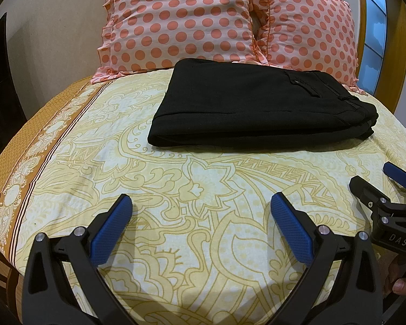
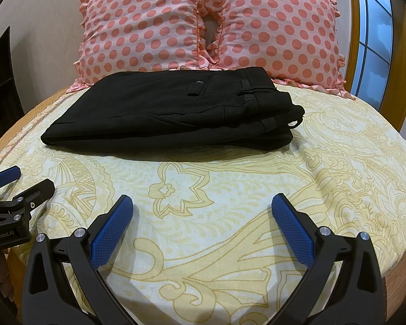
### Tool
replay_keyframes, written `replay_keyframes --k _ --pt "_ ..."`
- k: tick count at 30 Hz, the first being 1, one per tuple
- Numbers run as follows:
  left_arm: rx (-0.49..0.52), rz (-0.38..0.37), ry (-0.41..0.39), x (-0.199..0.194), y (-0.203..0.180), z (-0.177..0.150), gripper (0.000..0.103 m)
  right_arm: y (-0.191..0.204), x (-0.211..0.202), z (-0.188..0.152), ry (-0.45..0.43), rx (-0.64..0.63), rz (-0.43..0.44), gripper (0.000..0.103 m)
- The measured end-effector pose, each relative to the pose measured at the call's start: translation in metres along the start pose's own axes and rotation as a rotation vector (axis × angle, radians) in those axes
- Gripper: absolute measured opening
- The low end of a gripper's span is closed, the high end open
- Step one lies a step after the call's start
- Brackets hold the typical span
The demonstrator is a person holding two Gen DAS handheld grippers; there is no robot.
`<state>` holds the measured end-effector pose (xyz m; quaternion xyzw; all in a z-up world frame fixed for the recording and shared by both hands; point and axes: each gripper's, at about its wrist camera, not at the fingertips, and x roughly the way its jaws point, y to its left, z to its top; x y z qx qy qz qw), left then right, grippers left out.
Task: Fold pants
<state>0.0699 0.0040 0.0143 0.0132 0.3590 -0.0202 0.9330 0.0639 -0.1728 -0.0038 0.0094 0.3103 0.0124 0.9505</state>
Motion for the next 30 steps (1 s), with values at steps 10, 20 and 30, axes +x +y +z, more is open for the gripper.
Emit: replay_keyframes --k 10,20,30 --pt "-0.002 0.002 0.007 -0.001 0.0001 0.0024 0.101 0.0003 0.0 0.0001 0.0 0.0 0.0 0.102" --pt "-0.004 0.0 0.017 0.0005 0.0009 0.0042 0.101 0.0008 -0.0001 0.0002 0.0 0.001 -0.002 0.102" --pt "-0.004 0.001 0.018 0.0006 0.001 0.0039 0.101 0.0011 -0.0003 0.0005 -0.001 0.001 -0.002 0.102"
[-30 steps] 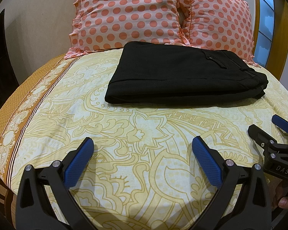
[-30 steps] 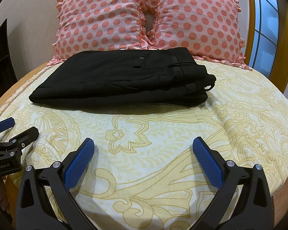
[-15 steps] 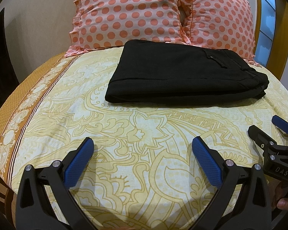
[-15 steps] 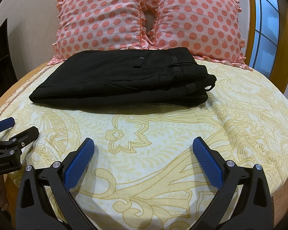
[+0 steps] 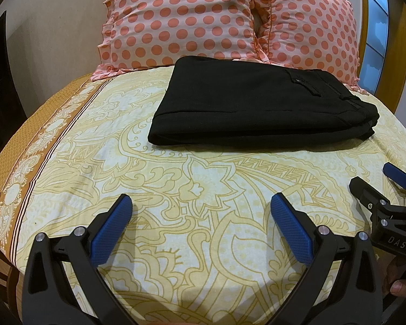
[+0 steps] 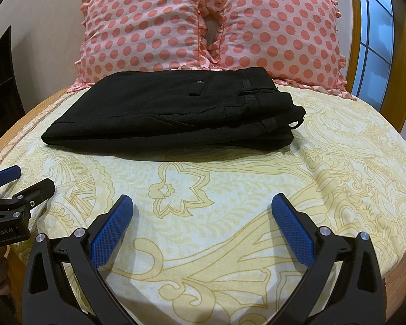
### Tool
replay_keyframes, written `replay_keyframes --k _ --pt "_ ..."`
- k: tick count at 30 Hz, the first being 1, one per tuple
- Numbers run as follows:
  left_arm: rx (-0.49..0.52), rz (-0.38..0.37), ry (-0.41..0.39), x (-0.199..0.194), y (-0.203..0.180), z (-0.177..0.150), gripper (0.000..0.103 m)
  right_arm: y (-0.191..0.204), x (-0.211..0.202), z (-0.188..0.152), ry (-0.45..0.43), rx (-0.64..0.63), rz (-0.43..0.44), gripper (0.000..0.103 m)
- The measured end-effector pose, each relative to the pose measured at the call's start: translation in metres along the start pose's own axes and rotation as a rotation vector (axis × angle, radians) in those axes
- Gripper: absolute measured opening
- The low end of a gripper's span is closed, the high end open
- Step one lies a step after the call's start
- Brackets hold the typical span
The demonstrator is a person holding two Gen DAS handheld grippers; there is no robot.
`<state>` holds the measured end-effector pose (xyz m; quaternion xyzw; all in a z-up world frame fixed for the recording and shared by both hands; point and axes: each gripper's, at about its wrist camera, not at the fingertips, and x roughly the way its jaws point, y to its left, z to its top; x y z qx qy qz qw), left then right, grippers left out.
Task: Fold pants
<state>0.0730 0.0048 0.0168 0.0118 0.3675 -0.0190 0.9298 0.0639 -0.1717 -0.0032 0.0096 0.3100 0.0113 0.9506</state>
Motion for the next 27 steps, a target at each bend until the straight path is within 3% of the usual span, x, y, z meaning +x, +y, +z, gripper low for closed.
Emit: replay_keyframes --k 27 --pt "-0.001 0.003 0.02 0.0044 -0.0025 0.0021 0.101 -0.0001 -0.0001 -0.0005 -0.001 0.0 0.0 0.102"
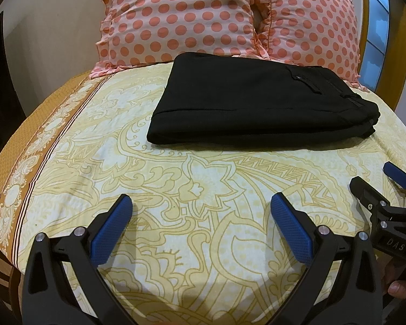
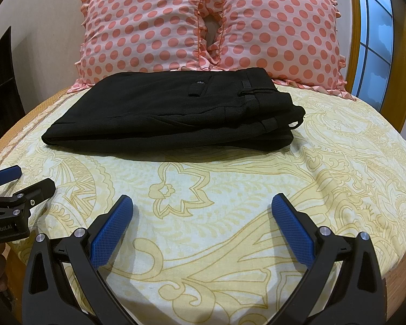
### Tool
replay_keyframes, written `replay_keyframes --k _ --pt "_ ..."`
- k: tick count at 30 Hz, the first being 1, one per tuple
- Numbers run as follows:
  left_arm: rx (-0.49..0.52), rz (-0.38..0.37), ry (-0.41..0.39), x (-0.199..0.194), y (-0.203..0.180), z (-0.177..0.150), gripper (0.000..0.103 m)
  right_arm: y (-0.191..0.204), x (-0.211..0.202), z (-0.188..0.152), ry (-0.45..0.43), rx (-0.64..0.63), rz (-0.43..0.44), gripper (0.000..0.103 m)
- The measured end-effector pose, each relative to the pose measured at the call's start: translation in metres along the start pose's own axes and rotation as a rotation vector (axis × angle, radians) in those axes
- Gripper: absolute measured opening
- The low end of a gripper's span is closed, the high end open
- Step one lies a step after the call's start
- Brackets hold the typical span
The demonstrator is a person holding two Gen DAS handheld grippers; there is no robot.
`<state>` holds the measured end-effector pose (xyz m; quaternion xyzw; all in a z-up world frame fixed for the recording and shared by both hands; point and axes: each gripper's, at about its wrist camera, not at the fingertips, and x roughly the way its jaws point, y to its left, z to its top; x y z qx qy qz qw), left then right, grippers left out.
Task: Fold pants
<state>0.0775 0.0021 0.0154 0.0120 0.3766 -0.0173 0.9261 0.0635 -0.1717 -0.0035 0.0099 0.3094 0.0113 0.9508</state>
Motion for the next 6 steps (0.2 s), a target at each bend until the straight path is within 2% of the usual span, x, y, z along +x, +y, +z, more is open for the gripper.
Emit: replay_keyframes --k 6 --pt "0.001 0.0 -0.007 -0.0006 -0.0013 -0.001 0.101 -0.0001 0.0001 -0.0001 0.0 0.0 0.0 0.102"
